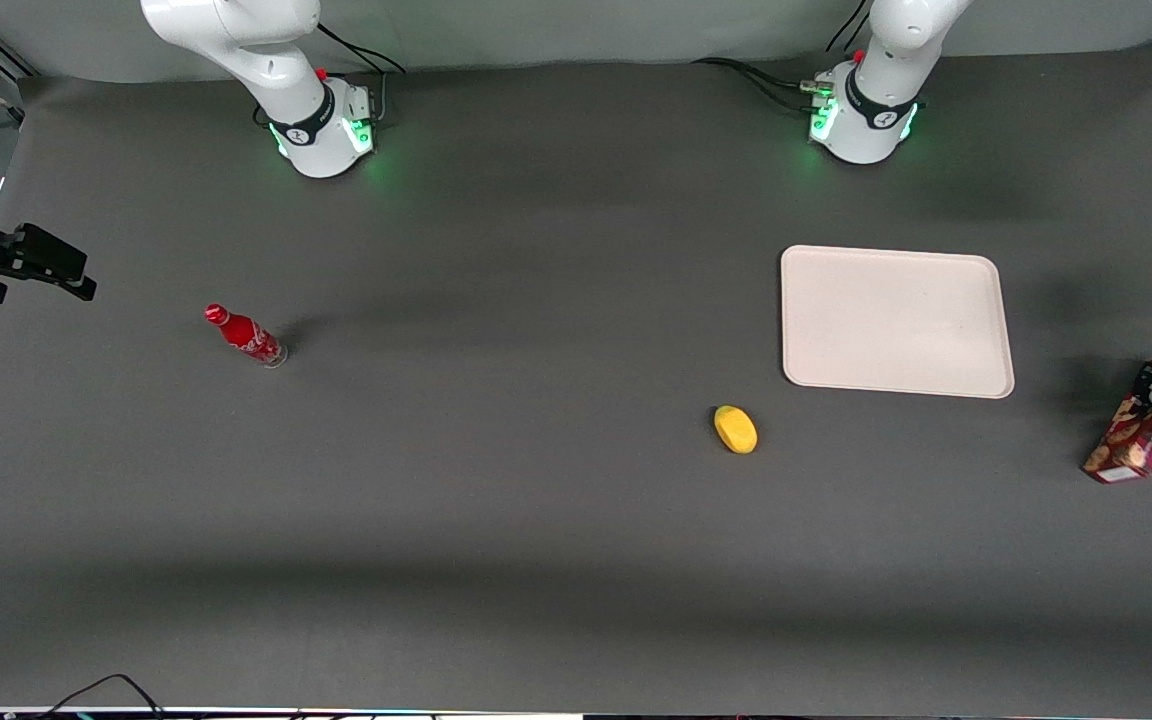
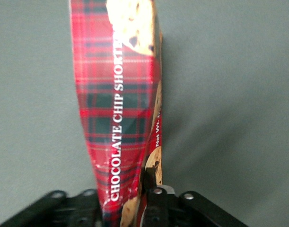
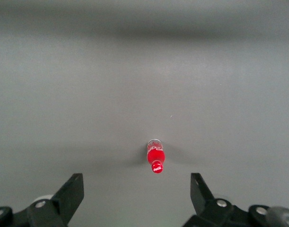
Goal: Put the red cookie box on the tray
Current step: 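Lift the box with the left gripper and carry it toward the white tray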
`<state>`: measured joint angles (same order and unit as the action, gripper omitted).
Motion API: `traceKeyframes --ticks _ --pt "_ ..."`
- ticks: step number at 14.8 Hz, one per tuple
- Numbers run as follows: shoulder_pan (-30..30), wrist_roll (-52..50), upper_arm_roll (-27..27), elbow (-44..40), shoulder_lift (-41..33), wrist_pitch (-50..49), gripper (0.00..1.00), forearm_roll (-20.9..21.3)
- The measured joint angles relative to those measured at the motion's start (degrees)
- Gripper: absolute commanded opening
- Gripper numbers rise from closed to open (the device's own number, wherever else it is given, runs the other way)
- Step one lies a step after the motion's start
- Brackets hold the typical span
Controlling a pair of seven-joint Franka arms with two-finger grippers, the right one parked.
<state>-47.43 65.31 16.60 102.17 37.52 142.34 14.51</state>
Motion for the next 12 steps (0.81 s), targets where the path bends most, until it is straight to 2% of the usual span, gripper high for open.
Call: traceKeyframes --ticks 4,8,12 --pt "0.15 -6.39 1.01 -0.74 -4.48 -9.09 0.00 0.03" --pt "0.48 -13.52 3.97 -1.83 -13.54 -21.85 0.00 0.02" --pt "0.94 -18.00 7.96 -7.27 -19.70 -37.71 0.00 0.01"
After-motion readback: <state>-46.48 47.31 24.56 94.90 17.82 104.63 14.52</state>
